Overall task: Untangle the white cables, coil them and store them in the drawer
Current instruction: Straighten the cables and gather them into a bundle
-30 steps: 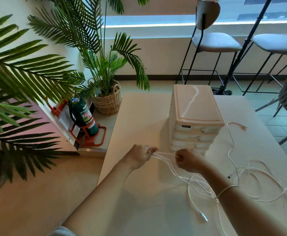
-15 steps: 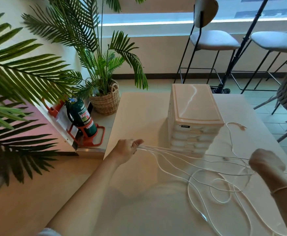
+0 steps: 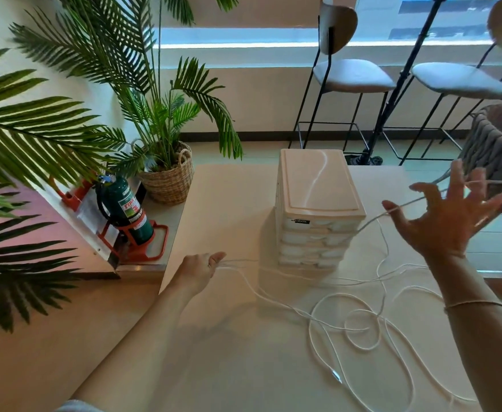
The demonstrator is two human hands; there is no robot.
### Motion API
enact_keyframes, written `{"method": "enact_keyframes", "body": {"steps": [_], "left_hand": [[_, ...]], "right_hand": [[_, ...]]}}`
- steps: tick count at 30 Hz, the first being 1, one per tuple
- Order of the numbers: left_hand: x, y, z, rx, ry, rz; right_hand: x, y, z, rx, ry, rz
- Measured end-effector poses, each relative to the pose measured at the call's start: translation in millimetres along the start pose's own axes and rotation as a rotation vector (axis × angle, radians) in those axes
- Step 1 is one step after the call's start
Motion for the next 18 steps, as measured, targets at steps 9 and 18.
{"method": "enact_keyframes", "body": {"steps": [9,18], "left_hand": [[-27.2,15.1,0.0,0.057,0.145,-0.085],[-55.7,38.1,-2.7,0.135,0.085,-0.247]], "right_hand": [[31.4,110.4,-55.6,1.374,0.316,0.024],[201.8,121.1,-7.8,1.162,-0.832,0.153]]}}
Point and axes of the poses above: each hand's wrist, its own y-axis away from the middle knuckle, its own z-axis out of the back of the hand, x = y × z, the point moved 5 cm from there along -y, towards the middle knuckle, and after that the axes turned 2 degrees about y, right-handed, at the moved point
